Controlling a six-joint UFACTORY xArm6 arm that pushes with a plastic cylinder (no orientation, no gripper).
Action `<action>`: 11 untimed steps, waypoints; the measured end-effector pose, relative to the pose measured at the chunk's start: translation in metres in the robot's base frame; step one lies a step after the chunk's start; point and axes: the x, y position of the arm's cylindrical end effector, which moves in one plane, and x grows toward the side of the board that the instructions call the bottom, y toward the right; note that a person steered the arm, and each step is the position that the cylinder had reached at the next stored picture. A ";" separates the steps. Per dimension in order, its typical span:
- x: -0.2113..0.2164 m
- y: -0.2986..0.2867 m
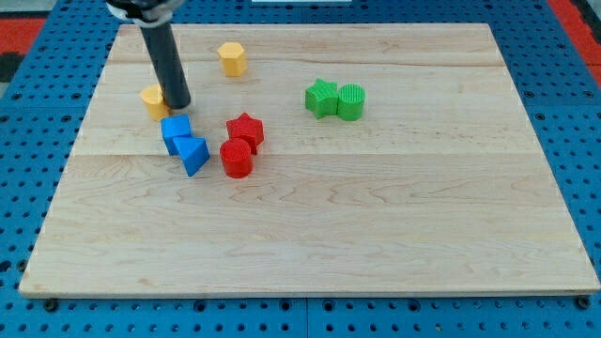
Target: Move the yellow heart parallel left of the yellow hexagon
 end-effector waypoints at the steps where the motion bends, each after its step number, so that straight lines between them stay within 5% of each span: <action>1: 0.048 -0.017; 2: 0.009 -0.055; 4: -0.016 -0.029; 5: 0.027 -0.035; 6: -0.012 -0.055; 8: -0.044 -0.001; 9: -0.011 -0.014; 11: -0.063 -0.059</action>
